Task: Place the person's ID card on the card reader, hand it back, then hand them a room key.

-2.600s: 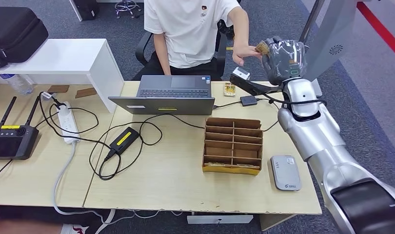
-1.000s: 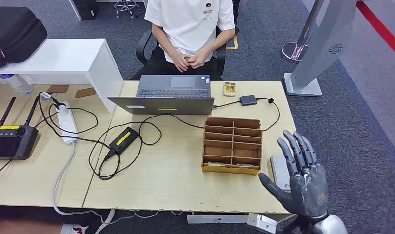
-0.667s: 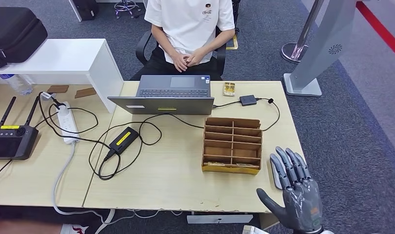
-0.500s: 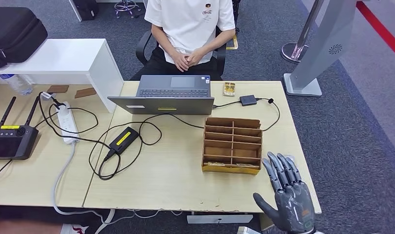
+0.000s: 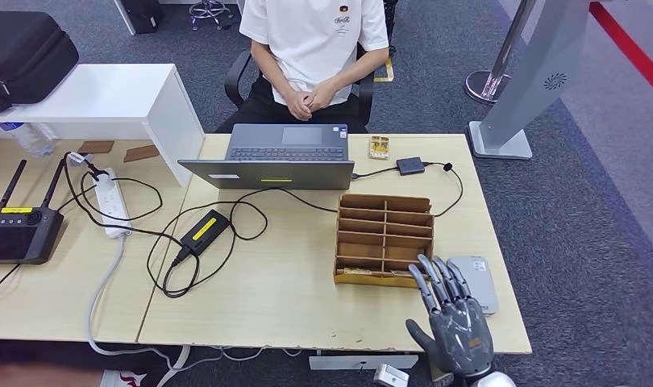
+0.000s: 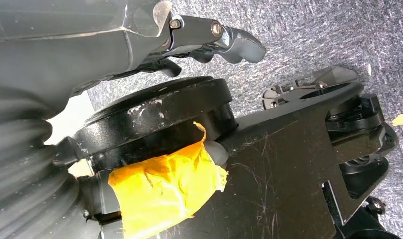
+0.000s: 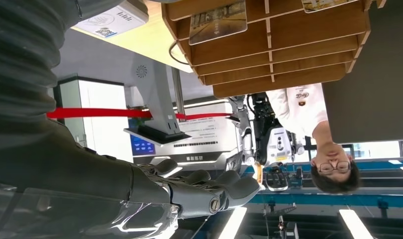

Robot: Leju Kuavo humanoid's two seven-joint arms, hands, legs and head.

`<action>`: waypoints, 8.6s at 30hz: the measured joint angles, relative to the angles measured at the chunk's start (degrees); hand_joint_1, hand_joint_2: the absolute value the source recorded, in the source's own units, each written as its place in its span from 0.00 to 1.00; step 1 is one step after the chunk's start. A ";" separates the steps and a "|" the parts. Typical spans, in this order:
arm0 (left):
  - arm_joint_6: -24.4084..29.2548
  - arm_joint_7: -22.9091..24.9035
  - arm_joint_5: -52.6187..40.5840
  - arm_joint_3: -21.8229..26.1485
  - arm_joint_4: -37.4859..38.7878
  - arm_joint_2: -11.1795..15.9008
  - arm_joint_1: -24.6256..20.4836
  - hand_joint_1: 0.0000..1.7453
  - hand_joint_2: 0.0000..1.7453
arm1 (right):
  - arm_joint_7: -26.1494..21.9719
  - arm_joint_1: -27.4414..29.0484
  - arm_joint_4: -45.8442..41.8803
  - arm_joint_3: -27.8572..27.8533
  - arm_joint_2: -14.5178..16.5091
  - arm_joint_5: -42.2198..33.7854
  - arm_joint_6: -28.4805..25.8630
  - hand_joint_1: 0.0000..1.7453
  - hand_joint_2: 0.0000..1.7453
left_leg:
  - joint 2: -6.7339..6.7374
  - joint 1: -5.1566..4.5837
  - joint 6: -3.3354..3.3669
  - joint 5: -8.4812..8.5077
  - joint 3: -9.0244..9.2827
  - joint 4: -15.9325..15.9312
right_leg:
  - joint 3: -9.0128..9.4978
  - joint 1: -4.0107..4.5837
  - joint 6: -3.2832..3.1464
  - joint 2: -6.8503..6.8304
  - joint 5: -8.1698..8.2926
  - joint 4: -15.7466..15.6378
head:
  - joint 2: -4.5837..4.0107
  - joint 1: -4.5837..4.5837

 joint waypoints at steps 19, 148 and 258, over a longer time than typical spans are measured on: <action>-0.32 0.89 -0.90 -1.84 0.00 0.00 -0.46 0.00 1.00 | -1.33 -4.96 9.02 -3.11 5.04 3.13 -0.02 0.00 1.00 | -0.01 0.00 -0.02 0.02 0.00 0.00 | 0.00 0.00 0.00 0.00 0.00 0.01 | 0.00 0.00; 3.41 -9.14 -1.87 -6.61 0.00 0.35 -0.37 0.00 1.00 | -5.66 -15.36 28.75 -10.14 13.45 1.73 -0.20 1.00 1.00 | -0.01 0.01 -0.07 0.08 0.01 0.01 | -0.03 0.00 -0.02 0.01 0.02 0.02 | 0.00 0.00; -0.22 -9.31 2.04 -3.54 0.00 1.04 0.58 0.00 1.00 | 4.10 -45.25 48.82 -5.28 -30.04 -20.05 16.58 0.00 1.00 | -0.19 0.00 0.07 0.17 -0.35 0.15 | -0.31 0.01 0.00 -0.21 0.25 0.01 | 0.00 -0.02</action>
